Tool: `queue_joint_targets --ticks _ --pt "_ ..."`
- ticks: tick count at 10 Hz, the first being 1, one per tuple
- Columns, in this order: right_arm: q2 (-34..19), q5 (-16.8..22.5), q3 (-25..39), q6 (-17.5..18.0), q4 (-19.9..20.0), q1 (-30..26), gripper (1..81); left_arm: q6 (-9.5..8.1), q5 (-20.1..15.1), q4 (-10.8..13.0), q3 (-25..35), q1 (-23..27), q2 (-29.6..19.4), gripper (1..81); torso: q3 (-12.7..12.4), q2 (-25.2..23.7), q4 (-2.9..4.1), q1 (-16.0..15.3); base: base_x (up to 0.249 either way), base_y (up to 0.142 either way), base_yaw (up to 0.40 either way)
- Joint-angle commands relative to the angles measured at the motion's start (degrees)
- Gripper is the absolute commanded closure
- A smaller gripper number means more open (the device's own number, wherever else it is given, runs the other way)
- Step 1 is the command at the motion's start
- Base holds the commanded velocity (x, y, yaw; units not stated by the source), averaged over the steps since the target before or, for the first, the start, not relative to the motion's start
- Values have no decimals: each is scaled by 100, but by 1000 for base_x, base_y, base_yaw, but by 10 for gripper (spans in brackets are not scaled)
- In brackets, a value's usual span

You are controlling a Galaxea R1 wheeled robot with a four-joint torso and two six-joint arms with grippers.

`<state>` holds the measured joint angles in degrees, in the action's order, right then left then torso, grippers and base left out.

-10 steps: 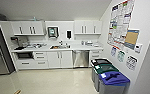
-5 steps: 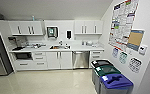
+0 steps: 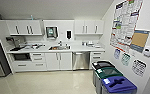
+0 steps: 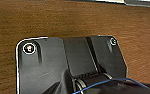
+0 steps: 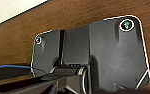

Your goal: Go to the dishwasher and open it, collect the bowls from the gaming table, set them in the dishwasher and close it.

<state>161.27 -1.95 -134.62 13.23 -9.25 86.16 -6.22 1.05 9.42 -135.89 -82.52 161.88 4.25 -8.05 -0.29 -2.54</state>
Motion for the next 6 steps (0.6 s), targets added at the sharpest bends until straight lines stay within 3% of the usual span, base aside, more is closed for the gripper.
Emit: queue_joint_targets --ticks 1,6 --pt "-57 248 69 -31 29 -332 10 6 -254 60 71 337 -85 10 0 0 0 0 149 0 0" --pt "-57 248 86 -31 20 -332 10 6 -246 60 45 337 -85 10 0 2 0 -2 149 0 0"
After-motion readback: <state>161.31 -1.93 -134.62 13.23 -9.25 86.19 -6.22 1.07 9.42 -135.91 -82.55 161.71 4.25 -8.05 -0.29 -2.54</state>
